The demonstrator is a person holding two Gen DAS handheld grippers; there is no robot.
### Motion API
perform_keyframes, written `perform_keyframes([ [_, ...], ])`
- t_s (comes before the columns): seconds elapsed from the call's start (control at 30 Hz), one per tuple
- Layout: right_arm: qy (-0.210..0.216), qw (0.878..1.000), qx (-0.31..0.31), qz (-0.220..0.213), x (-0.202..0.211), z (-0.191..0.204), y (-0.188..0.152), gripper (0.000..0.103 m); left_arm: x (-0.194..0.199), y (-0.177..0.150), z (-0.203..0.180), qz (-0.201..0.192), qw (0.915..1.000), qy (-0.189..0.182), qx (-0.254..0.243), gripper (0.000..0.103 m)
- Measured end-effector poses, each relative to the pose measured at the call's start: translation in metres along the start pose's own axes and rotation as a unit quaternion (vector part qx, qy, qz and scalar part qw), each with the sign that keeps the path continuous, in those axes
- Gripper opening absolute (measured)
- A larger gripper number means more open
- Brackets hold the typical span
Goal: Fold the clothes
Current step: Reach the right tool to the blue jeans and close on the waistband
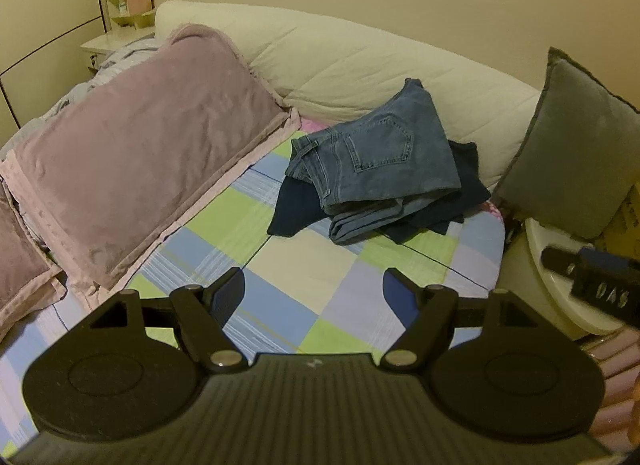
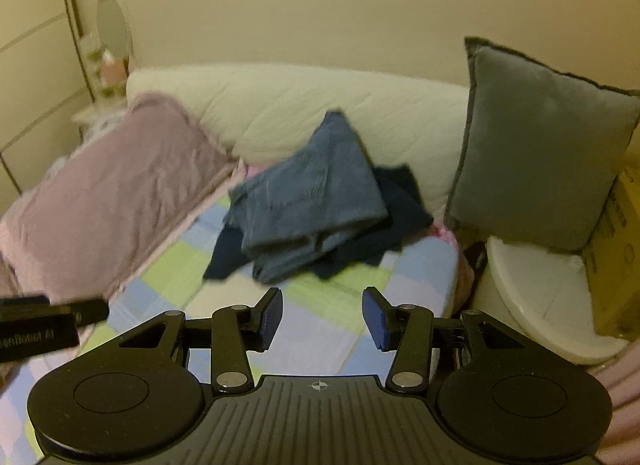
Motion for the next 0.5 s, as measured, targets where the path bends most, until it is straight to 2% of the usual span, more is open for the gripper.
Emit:
perform_keyframes([
  [0.1,0.009,1.000,0.002,-0.022,-0.013,-0.012,0.011,0.048,-0.016,0.008,-0.004,0.004,0.9999,-0.003,0.009,0.072],
  [0.2,0.004,0.999,0.035,-0.035,-0.031,-0.021,0.021,0.048,-0.036,0.018,-0.011,0.011,0.9998,-0.011,0.015,0.067],
  [0.33,-0.020,0.994,0.105,-0.013,-0.066,-0.027,0.028,0.048,-0.066,0.035,-0.024,0.019,0.9993,-0.025,0.021,0.063],
  [0.5,-0.024,0.987,0.159,0.004,-0.112,-0.040,0.035,0.048,-0.104,0.058,-0.033,0.032,0.9982,-0.036,0.037,0.060],
])
Point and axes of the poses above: each gripper's, at about its wrist camera, not at the fingertips, and x roughly against the way its jaws point, z to its left, y to its top, the point moved 4 cm from there along -x, roughly the way its jaws point, and after that the axes turned 5 degrees about z, right-handed, at the moved point
